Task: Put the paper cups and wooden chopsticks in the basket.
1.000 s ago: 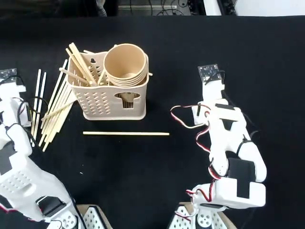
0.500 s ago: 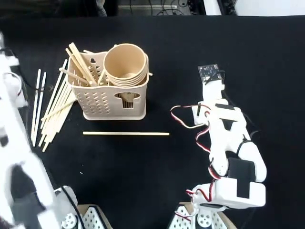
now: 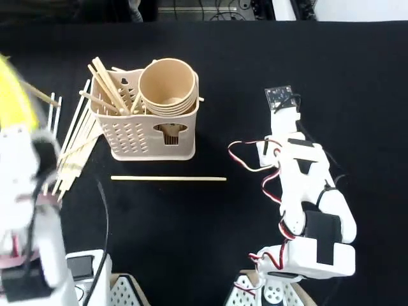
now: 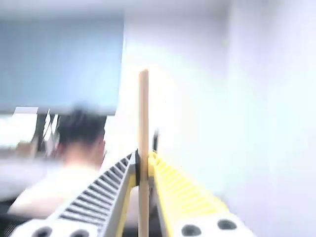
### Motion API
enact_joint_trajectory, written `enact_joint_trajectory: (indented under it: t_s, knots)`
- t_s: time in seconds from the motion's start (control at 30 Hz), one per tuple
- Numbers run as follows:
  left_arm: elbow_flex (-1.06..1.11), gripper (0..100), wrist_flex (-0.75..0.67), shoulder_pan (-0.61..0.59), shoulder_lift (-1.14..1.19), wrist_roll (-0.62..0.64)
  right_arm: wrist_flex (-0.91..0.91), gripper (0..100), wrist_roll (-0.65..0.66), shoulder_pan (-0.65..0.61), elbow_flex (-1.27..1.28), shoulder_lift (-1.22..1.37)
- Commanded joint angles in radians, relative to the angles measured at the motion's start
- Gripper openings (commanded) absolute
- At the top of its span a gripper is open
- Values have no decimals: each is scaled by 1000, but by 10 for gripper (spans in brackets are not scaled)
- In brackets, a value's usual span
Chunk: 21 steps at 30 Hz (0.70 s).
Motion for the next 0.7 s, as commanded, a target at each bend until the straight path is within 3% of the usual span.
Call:
enact_joint_trajectory:
  t_s: [0.0,0.37,0.67]
  knots:
    - [5,29,-54,25,54,130,-8,92,11,-14,-5,-45]
    - [47,29,-61,30,311,302,-11,92,11,-14,-7,-45]
    - [159,29,-193,68,342,302,-11,92,11,-14,-7,-45]
